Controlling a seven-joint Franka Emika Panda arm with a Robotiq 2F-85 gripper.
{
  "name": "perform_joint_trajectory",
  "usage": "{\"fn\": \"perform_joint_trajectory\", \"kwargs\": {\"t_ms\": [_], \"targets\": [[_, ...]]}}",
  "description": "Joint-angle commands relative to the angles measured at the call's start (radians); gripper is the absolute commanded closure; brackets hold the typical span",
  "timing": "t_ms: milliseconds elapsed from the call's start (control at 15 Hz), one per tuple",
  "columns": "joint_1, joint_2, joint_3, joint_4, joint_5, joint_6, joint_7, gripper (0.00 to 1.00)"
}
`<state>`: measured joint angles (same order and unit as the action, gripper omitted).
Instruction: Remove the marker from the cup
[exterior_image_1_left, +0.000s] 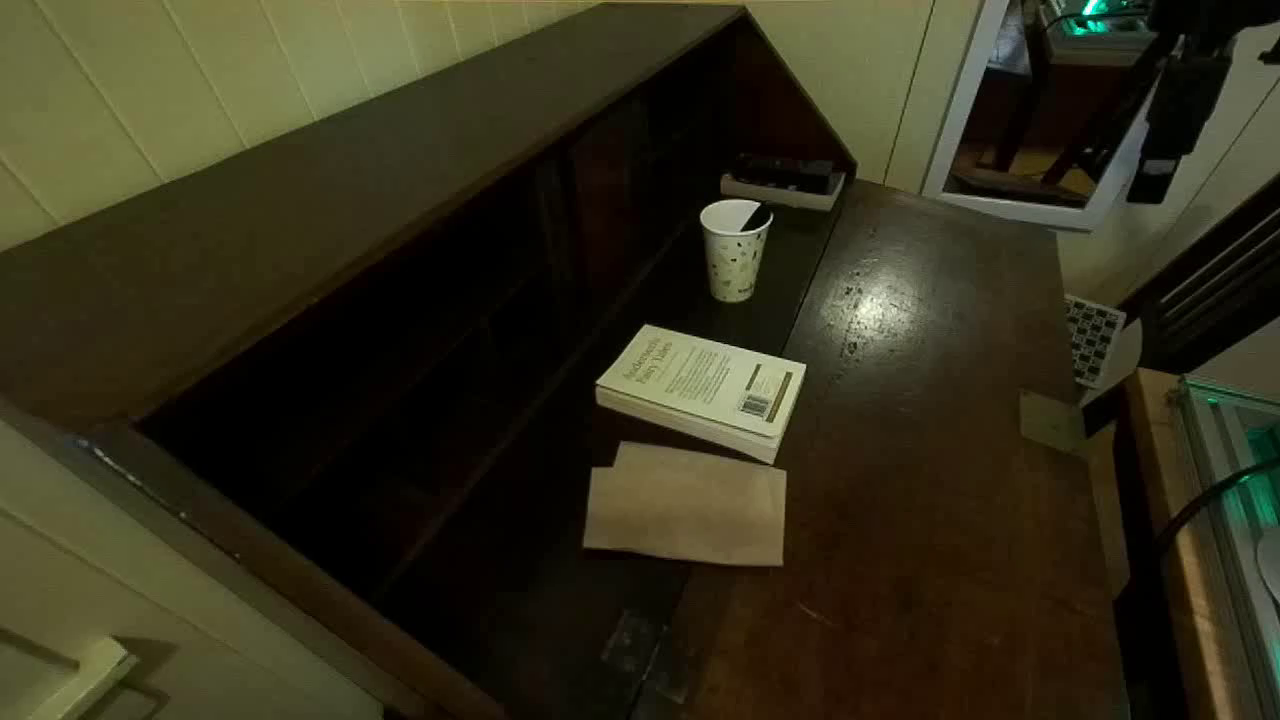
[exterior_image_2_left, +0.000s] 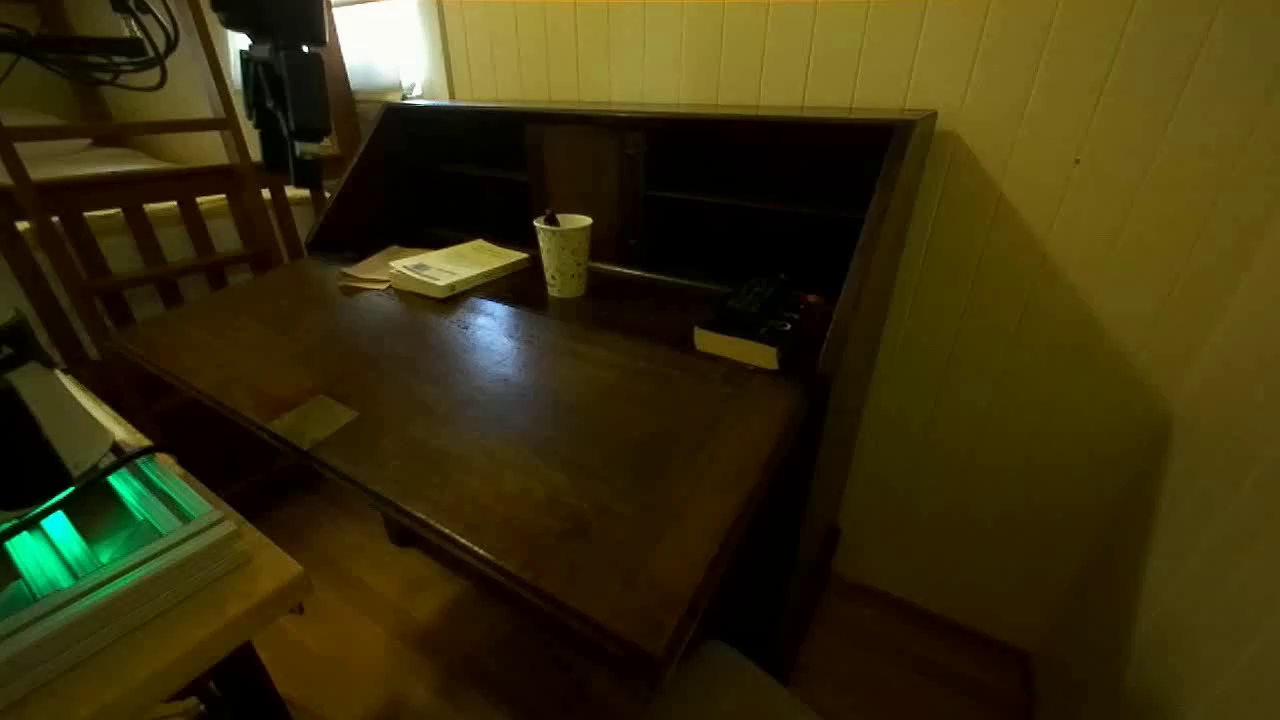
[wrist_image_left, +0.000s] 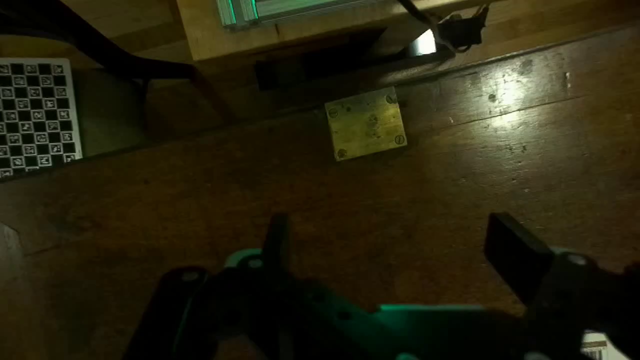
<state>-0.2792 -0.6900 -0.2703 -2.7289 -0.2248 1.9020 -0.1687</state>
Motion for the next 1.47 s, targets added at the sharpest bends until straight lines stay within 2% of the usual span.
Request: {"fn": "perform_joint_trajectory", "kwargs": {"t_ms": [0,533,667,867,1000,1067,1133,1400], "targets": [[-0.001,0.000,0.001,0.002,0.001,-0.003,-0.001,0.00],[-0.003,0.024,-0.003,0.019,0.010,0.002,0.013,0.00],[0.008,0.070,-0.022,0.055,0.038,0.062,0.018,0.00],[0.029,0.110,-0.042,0.066,0.077,0.227,-0.003,0.00],[0.043,0.142,-0.074,0.065,0.159,0.325,-0.002,0.00],[0.043,0.161,-0.077,0.063,0.193,0.344,0.005,0.00],[0.014,0.115,-0.038,0.046,0.140,0.300,0.002,0.00],[0.012,0.129,-0.033,0.046,0.146,0.309,0.002,0.00]]}}
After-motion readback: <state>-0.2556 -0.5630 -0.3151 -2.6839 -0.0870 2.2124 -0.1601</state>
